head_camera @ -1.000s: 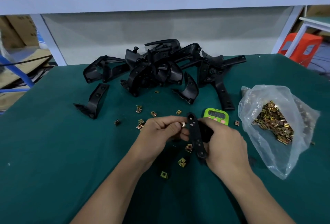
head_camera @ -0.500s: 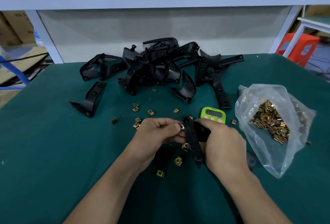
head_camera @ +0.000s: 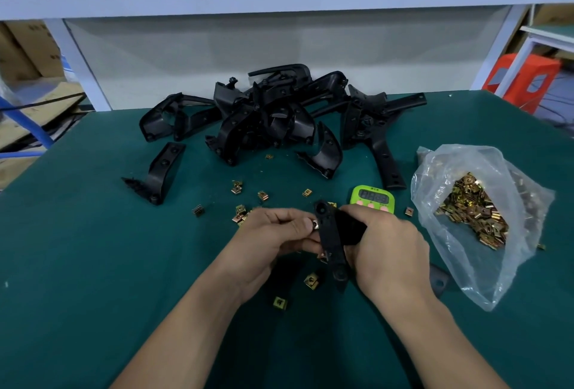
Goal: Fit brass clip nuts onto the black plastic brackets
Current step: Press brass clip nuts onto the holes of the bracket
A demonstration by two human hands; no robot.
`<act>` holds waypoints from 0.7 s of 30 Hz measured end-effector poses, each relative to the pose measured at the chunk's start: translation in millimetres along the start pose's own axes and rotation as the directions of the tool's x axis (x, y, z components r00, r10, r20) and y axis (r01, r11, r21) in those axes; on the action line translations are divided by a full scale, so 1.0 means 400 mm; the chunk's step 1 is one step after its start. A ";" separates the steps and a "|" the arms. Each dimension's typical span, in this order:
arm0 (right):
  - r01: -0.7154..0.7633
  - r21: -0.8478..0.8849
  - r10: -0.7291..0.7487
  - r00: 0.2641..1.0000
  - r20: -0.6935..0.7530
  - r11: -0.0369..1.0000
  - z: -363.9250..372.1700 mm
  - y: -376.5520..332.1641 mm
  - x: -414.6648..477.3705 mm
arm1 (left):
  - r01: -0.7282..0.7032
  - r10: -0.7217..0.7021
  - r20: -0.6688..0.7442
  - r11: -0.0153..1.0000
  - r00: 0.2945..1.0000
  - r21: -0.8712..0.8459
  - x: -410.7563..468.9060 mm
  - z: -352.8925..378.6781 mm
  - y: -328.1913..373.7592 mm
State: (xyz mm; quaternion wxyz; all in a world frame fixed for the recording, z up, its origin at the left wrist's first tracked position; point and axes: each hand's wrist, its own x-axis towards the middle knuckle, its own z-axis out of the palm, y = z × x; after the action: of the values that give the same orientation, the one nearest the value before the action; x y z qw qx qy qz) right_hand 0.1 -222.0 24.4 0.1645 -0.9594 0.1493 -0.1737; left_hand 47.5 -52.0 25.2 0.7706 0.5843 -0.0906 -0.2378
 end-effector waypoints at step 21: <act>0.022 -0.060 -0.019 0.999 0.045 0.998 0.005 -0.015 -0.016 | -0.009 0.010 -0.008 0.995 1.000 0.101 -0.018 -0.009 0.024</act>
State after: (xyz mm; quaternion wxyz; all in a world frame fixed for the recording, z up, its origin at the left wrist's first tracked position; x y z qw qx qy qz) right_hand -3.3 -213.9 23.1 0.1368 -0.9691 0.1411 -0.1492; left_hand 45.2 -43.4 34.0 0.7416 0.6231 -0.1018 -0.2268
